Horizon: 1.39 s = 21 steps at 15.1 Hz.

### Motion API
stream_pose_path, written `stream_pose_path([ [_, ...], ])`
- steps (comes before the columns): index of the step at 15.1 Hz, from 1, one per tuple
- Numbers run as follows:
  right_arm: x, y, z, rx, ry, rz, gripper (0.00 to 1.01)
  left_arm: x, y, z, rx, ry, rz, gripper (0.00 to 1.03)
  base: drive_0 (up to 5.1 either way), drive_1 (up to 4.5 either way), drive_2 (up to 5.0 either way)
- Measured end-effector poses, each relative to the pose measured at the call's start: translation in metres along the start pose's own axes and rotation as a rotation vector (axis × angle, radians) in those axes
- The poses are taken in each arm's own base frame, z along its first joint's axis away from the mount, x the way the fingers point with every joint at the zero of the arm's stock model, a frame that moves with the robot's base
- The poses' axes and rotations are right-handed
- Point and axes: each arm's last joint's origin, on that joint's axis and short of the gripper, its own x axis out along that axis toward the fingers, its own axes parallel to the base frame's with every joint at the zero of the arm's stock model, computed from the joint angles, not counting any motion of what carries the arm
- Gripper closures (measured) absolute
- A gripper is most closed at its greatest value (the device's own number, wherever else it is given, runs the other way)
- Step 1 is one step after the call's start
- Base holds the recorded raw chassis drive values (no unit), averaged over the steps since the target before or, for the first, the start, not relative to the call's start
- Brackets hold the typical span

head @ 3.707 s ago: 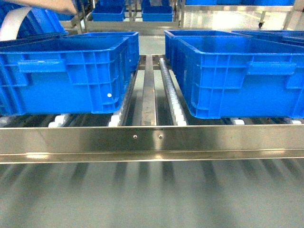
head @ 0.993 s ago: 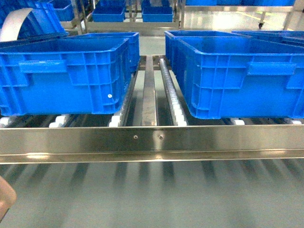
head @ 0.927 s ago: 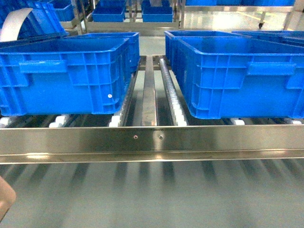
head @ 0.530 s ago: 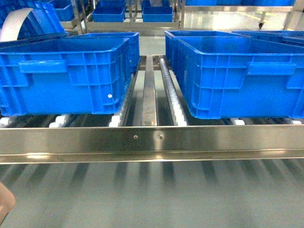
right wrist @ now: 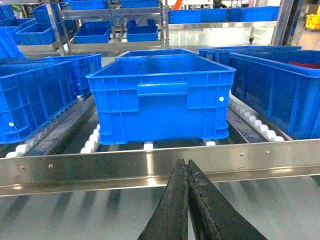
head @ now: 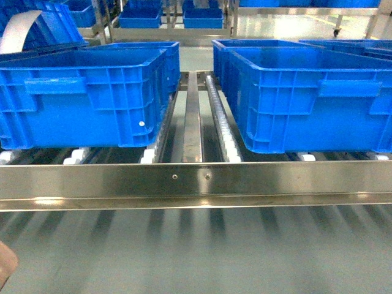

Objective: Place part in tray to right shelf

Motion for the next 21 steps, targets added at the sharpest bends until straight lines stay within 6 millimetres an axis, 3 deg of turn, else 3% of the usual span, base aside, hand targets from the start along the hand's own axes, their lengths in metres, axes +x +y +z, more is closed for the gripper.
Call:
stream_pose_path([
  [5, -0.012, 0.0, -0.003, 0.0, 0.014, 0.0, 0.99, -0.013, 0.0, -0.006, 0.0, 0.046, 0.0, 0.9, 0.0, 0.0, 0.0],
  [6, -0.012, 0.0, -0.002, 0.0, 0.001, 0.001, 0.99, -0.014, 0.0, -0.001, 0.003, -0.012, 0.002, 0.9, 0.0, 0.0, 0.0],
  [21, -0.012, 0.0, -0.003, 0.0, 0.006, -0.001, 0.99, -0.013, 0.0, -0.003, 0.003, 0.008, 0.0, 0.9, 0.0, 0.0, 0.0],
])
